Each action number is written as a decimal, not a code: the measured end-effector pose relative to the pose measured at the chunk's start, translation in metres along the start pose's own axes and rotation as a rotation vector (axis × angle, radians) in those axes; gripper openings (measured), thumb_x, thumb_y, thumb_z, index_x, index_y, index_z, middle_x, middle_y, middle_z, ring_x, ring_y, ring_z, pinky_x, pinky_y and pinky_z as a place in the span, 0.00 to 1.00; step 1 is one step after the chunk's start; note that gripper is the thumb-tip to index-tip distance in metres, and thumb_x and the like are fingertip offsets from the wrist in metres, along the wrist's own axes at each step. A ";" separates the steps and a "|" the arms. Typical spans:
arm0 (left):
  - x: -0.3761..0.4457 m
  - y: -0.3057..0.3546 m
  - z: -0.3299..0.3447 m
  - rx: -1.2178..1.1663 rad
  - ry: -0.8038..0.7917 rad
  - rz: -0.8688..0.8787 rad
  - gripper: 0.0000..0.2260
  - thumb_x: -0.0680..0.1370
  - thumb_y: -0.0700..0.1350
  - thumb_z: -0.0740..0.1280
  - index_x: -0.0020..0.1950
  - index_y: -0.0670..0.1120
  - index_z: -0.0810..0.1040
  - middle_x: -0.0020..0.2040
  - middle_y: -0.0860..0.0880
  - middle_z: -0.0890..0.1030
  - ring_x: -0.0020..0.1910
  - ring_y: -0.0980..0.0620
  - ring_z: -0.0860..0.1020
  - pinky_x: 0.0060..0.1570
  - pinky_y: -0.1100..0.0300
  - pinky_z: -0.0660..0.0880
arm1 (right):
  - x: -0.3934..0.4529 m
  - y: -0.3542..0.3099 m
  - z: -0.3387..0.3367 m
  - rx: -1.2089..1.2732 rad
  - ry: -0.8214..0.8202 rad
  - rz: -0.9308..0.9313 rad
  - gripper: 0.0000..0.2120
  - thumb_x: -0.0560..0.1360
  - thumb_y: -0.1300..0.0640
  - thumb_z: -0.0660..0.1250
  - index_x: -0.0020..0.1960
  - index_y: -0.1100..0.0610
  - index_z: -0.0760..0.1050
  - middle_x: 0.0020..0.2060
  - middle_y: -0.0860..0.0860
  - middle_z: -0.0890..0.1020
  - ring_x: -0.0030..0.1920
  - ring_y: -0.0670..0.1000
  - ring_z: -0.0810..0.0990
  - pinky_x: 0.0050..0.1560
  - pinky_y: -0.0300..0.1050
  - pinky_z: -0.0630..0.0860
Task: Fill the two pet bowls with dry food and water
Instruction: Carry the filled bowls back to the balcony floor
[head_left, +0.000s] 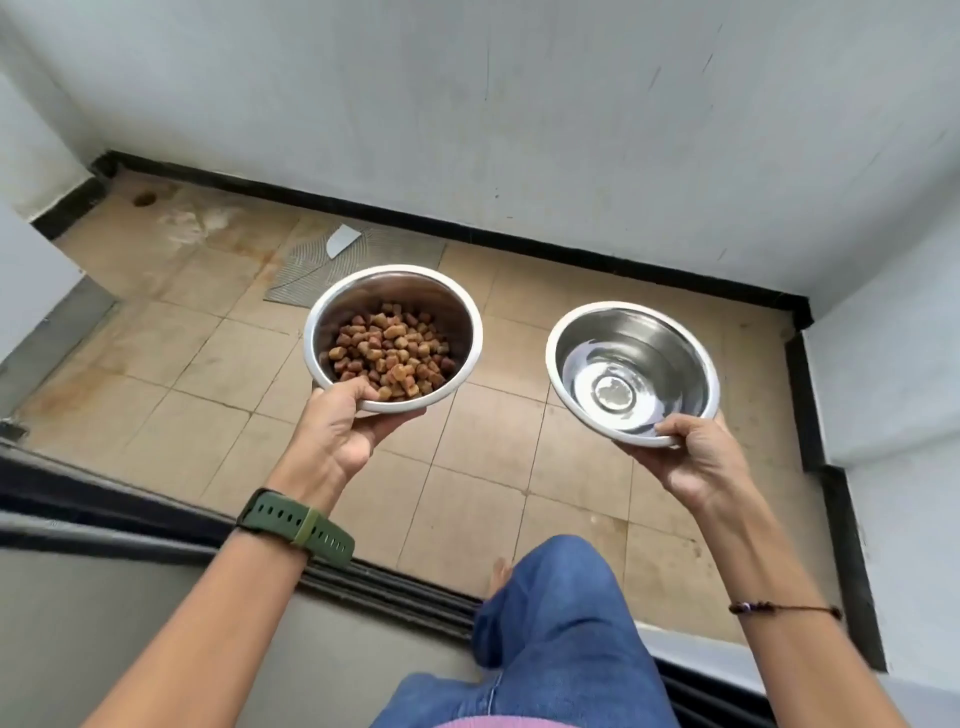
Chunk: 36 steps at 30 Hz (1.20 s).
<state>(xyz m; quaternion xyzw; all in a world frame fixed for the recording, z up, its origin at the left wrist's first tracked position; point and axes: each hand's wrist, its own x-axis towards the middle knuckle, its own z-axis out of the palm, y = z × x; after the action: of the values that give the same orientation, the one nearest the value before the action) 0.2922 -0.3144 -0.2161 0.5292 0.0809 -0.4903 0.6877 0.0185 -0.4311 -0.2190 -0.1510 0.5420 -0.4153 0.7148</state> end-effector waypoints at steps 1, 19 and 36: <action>0.016 0.001 0.009 -0.001 0.004 -0.003 0.28 0.69 0.24 0.49 0.67 0.40 0.66 0.63 0.34 0.70 0.49 0.32 0.75 0.34 0.35 0.76 | 0.015 -0.006 0.006 -0.009 0.010 0.013 0.27 0.69 0.79 0.47 0.51 0.52 0.70 0.47 0.58 0.76 0.44 0.61 0.77 0.29 0.63 0.76; 0.304 0.027 0.207 0.159 0.086 -0.064 0.28 0.70 0.25 0.51 0.68 0.43 0.66 0.58 0.38 0.75 0.48 0.36 0.76 0.31 0.40 0.79 | 0.326 -0.124 0.129 -0.009 0.079 0.045 0.36 0.67 0.79 0.49 0.64 0.46 0.66 0.64 0.59 0.71 0.52 0.64 0.78 0.43 0.69 0.77; 0.656 -0.063 0.274 0.343 0.220 -0.379 0.25 0.75 0.26 0.51 0.70 0.41 0.64 0.59 0.39 0.74 0.50 0.41 0.78 0.47 0.45 0.78 | 0.663 -0.064 0.166 -0.068 0.383 0.154 0.25 0.69 0.81 0.48 0.47 0.53 0.68 0.48 0.54 0.75 0.47 0.58 0.77 0.32 0.63 0.78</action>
<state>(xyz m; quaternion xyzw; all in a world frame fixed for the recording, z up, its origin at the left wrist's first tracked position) 0.4649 -0.9194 -0.5535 0.6635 0.1683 -0.5563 0.4712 0.1857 -1.0110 -0.5464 -0.0514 0.6919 -0.3618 0.6227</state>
